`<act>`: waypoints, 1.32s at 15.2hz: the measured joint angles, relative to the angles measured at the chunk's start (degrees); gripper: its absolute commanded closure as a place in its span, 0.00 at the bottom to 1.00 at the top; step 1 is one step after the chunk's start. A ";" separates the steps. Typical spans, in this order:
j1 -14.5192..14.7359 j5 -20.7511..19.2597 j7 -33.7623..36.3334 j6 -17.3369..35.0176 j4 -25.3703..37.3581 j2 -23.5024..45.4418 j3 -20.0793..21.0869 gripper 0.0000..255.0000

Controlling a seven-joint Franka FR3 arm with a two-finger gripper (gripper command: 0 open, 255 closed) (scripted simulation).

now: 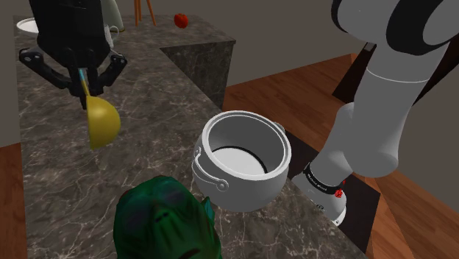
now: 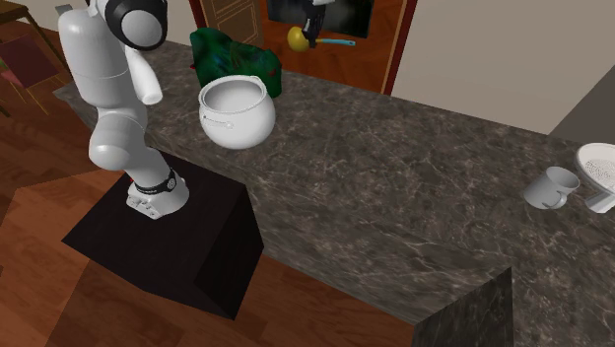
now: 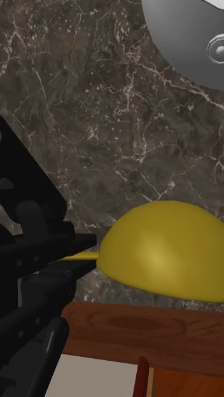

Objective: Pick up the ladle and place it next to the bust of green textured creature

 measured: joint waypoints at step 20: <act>-0.49 0.24 -1.70 15.19 -14.82 0.52 -0.33 1.00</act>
